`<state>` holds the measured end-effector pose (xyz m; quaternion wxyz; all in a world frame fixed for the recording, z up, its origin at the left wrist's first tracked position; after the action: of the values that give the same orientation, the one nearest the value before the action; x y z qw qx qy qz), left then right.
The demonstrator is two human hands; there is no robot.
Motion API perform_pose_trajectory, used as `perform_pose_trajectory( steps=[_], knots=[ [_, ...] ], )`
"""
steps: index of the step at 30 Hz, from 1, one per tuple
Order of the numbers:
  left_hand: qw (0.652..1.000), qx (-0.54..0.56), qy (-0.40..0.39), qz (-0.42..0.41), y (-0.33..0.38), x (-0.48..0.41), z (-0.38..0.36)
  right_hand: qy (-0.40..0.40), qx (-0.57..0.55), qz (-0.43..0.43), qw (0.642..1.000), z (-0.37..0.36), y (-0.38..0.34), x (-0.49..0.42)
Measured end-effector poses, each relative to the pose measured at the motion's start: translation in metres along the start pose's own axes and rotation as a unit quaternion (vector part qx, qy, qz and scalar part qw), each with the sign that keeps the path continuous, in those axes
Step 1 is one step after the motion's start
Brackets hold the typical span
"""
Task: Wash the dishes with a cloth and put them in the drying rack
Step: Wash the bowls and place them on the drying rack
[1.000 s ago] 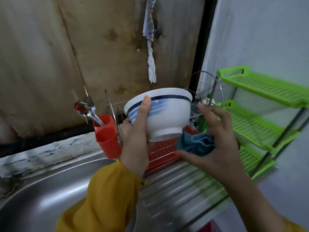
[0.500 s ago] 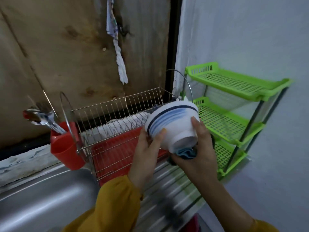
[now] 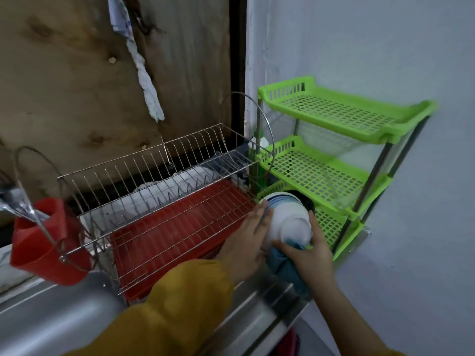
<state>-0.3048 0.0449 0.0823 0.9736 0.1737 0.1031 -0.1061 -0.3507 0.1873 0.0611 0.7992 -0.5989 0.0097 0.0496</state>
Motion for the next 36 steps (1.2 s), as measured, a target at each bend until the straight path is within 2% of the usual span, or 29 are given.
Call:
perform_pose_trajectory(
  steps=[3, 7, 15, 19, 25, 28, 32, 36],
  knots=[
    [0.998, -0.045, -0.023, -0.026, -0.005, -0.029, -0.018, 0.032, -0.01, -0.033, 0.999, 0.008, 0.003, -0.019],
    [0.998, -0.052, -0.032, -0.001, -0.014, -0.064, -0.033, 0.068, 0.01, -0.072, 0.995, 0.009, 0.009, -0.04],
    [0.997, 0.028, -0.068, 0.017, -0.03, -0.113, -0.057, 0.12, 0.017, -0.164, 0.979, 0.011, 0.025, -0.074],
    [0.996, 0.034, -0.068, 0.045, -0.043, -0.127, -0.071, 0.082, 0.055, -0.229, 0.968, 0.006, 0.034, -0.088],
    [0.99, 0.087, -0.081, 0.069, -0.049, -0.131, -0.084, 0.041, 0.072, -0.247, 0.965, 0.002, 0.045, -0.099],
    [0.989, 0.104, -0.074, 0.073, -0.05, -0.127, -0.083, 0.055, 0.1, -0.217, 0.969, 0.004, 0.04, -0.096],
    [0.986, 0.135, -0.051, 0.087, -0.051, -0.112, -0.074, 0.101, 0.101, -0.125, 0.982, 0.008, 0.024, -0.077],
    [0.972, 0.197, 0.03, 0.123, -0.044, -0.082, -0.039, 0.054, 0.114, -0.047, 0.991, -0.005, 0.015, -0.053]
  ],
)
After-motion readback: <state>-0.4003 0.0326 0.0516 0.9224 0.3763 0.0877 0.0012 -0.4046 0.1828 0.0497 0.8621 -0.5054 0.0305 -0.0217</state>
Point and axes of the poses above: each hand's wrist, its own x-axis away from the middle knuckle, its own z-axis out of the back of the hand, y = z × x, the point moved 8 cm from there along -x, towards the middle knuckle
